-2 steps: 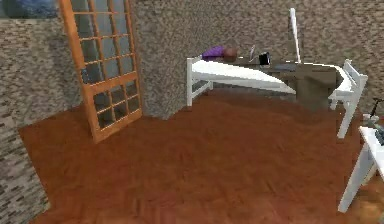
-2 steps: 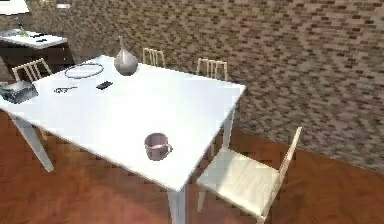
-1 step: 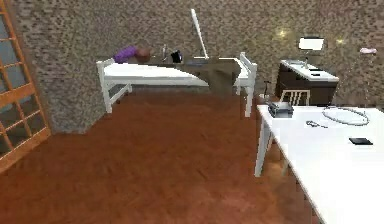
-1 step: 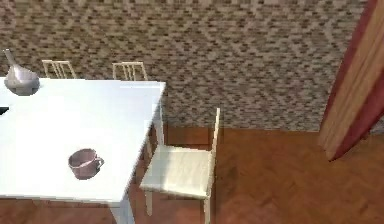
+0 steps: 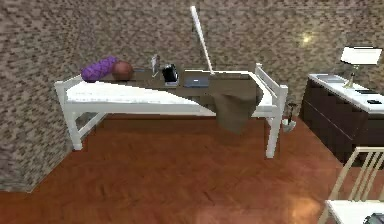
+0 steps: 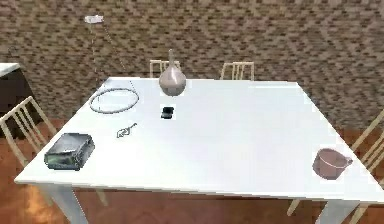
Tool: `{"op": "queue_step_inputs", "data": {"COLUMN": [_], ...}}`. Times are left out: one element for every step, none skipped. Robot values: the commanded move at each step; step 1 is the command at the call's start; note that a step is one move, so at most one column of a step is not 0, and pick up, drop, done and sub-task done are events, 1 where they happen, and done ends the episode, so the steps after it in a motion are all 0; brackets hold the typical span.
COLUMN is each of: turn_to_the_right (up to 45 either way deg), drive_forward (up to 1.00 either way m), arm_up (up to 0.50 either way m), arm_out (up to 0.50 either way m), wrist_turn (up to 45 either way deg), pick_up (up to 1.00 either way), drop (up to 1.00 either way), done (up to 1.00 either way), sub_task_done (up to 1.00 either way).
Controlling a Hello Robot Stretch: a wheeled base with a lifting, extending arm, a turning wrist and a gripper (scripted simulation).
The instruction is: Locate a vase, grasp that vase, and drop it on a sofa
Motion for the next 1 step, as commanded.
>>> {"op": "queue_step_inputs", "data": {"turn_to_the_right": [3.0], "drive_forward": [0.00], "arm_up": [0.00], "arm_out": [0.00], "wrist_turn": [0.0], "pick_up": [0.00], "drop": [0.00], "done": [0.00], "sub_task_done": [0.00]}}
